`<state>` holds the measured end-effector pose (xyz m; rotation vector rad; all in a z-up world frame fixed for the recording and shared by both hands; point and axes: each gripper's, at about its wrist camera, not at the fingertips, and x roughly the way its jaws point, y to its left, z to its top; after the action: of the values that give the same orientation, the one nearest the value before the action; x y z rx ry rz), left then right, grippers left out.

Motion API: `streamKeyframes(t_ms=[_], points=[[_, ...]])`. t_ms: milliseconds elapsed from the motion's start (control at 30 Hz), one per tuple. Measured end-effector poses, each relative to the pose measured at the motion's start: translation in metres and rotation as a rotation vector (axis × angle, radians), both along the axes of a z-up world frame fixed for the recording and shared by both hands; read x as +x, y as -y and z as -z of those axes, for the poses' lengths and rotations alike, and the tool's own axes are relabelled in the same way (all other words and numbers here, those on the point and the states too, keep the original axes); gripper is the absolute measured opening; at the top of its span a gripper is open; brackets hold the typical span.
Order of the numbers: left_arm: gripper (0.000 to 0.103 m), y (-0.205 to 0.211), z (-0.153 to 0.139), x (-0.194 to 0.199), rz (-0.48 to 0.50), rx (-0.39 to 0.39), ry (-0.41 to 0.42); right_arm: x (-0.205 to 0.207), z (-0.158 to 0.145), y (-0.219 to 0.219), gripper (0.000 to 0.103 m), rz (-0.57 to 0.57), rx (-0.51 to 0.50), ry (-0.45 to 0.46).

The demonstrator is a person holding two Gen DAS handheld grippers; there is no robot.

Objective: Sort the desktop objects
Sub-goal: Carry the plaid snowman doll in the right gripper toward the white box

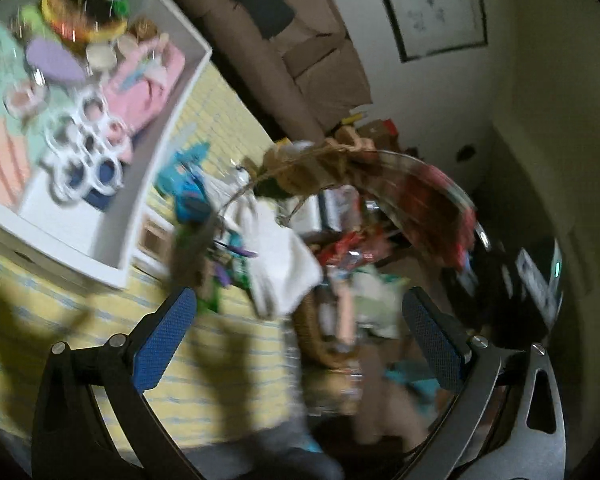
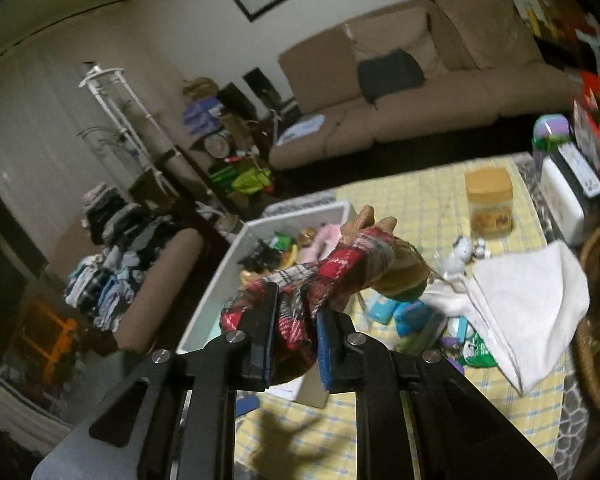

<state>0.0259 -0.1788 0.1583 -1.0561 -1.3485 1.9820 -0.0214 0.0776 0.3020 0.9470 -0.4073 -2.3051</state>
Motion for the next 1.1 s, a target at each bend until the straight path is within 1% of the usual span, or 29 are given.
streamKeyframes(t_ms=[33,67,100,133,167,233,300,333,367,400,533,667,733,767,800,867,900,967,1000,1067,1100], points=[[0.103,0.002,0.001,-0.006,0.007,0.074,0.020,0.004,-0.006,0.000,0.016,-0.009,-0.003,-0.009],[0.103,0.003,0.003,-0.009,0.006,0.113,0.032,0.009,-0.013,0.002,0.016,-0.020,-0.005,-0.022],[0.103,0.006,0.003,-0.012,-0.002,0.171,0.050,0.015,-0.019,0.003,0.016,-0.029,-0.008,-0.032],[0.103,0.010,0.000,-0.012,-0.013,0.203,0.054,0.018,-0.023,0.004,0.016,-0.037,-0.012,-0.038],[0.103,0.015,-0.004,-0.012,-0.024,0.207,0.050,0.023,-0.026,0.007,0.016,-0.044,-0.018,-0.042],[0.103,0.027,-0.012,-0.008,-0.054,0.187,0.034,0.029,-0.034,0.013,0.016,-0.064,-0.023,-0.047],[0.103,0.046,-0.021,-0.002,-0.084,0.146,0.022,0.029,-0.038,0.021,0.016,-0.083,-0.016,-0.050],[0.103,0.050,-0.023,-0.002,-0.087,0.129,0.025,0.029,-0.040,0.027,0.016,-0.092,-0.011,-0.051],[0.103,0.060,-0.026,-0.002,-0.093,0.089,0.041,0.028,-0.041,0.035,0.016,-0.101,-0.008,-0.050],[0.103,0.064,-0.027,0.000,-0.097,0.067,0.049,0.025,-0.041,0.041,0.016,-0.109,-0.009,-0.047],[0.103,0.090,-0.028,-0.004,-0.128,0.019,0.073,0.007,-0.038,0.075,0.016,-0.130,-0.008,-0.027],[0.103,0.110,-0.030,-0.023,-0.130,-0.018,0.111,-0.020,-0.035,0.109,0.016,-0.123,0.002,-0.019],[0.103,0.119,-0.036,-0.042,-0.137,-0.034,0.123,-0.034,-0.032,0.125,0.016,-0.115,0.001,-0.013],[0.103,0.122,-0.040,-0.052,-0.137,-0.029,0.120,-0.044,-0.029,0.136,0.016,-0.109,0.001,-0.009],[0.103,0.124,-0.043,-0.060,-0.136,-0.019,0.117,-0.051,-0.027,0.142,0.016,-0.105,0.001,-0.006],[0.103,0.131,-0.047,-0.077,-0.131,0.038,0.121,-0.066,-0.021,0.158,0.016,-0.098,0.008,-0.003],[0.103,0.139,-0.048,-0.085,-0.143,0.100,0.116,-0.072,-0.017,0.167,0.016,-0.092,0.019,-0.012],[0.103,0.146,-0.046,-0.095,-0.162,0.161,0.110,-0.082,-0.010,0.174,0.016,-0.083,0.027,-0.026],[0.102,0.150,-0.043,-0.106,-0.145,0.210,0.095,-0.087,-0.005,0.179,0.016,-0.080,0.025,-0.026],[0.101,0.153,-0.037,-0.116,-0.100,0.272,0.095,-0.095,0.006,0.188,0.016,-0.090,0.039,-0.018],[0.101,0.157,-0.033,-0.118,-0.113,0.304,0.086,-0.097,0.011,0.191,0.016,-0.092,0.044,-0.019]])
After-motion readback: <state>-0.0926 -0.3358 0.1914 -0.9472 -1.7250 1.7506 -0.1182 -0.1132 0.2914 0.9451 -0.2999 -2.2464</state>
